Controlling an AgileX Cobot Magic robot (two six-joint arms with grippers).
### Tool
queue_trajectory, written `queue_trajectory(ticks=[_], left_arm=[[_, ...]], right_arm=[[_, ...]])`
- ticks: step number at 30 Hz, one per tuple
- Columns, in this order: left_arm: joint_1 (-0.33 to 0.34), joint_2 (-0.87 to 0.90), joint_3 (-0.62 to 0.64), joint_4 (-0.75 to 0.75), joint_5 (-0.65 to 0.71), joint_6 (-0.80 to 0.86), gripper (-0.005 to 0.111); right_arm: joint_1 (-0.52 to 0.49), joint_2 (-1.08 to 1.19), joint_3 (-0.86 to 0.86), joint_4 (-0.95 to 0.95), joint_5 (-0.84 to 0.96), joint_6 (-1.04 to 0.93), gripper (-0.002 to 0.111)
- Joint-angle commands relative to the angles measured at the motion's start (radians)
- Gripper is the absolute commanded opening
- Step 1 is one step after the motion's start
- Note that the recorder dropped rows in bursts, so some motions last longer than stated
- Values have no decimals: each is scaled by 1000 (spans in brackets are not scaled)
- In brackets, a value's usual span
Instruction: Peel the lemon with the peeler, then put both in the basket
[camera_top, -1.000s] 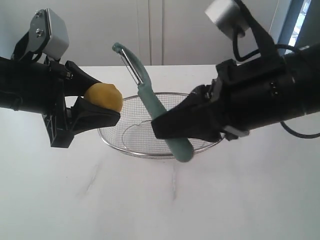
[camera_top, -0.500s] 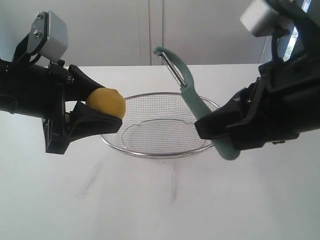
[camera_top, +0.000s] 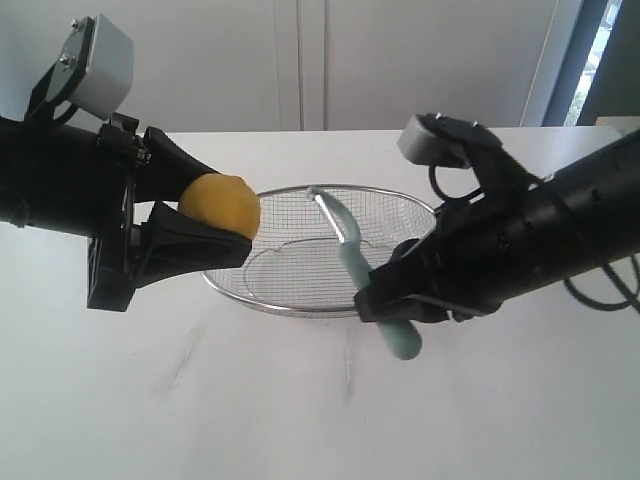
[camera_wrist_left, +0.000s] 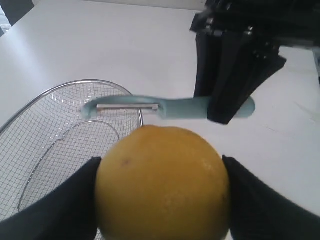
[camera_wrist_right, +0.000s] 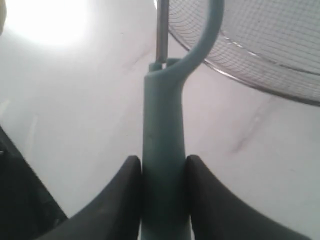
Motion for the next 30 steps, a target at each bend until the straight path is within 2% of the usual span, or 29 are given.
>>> queue_trajectory(ticks=[1,4,9,12,22,30], left_arm=[[-5,-5,1,-38,20,8,1],[-5,-5,1,-38,20,8,1],[-5,-5,1,-38,20,21,1],[-5,-5,1,-38,20,22,1],[-5,-5,1,-38,18,32,1],[-5,-5,1,-38,18,32,1]], right_arm=[[-2,87,11,320,75,-247,0],[0,142,11,457,133,-319,0],[0,214,11,556,222,-361,0],[0,238,9,563,291,-360,0],[0,238,9,628,362,-361,0],[-2,213,9,628,323,-361,0]])
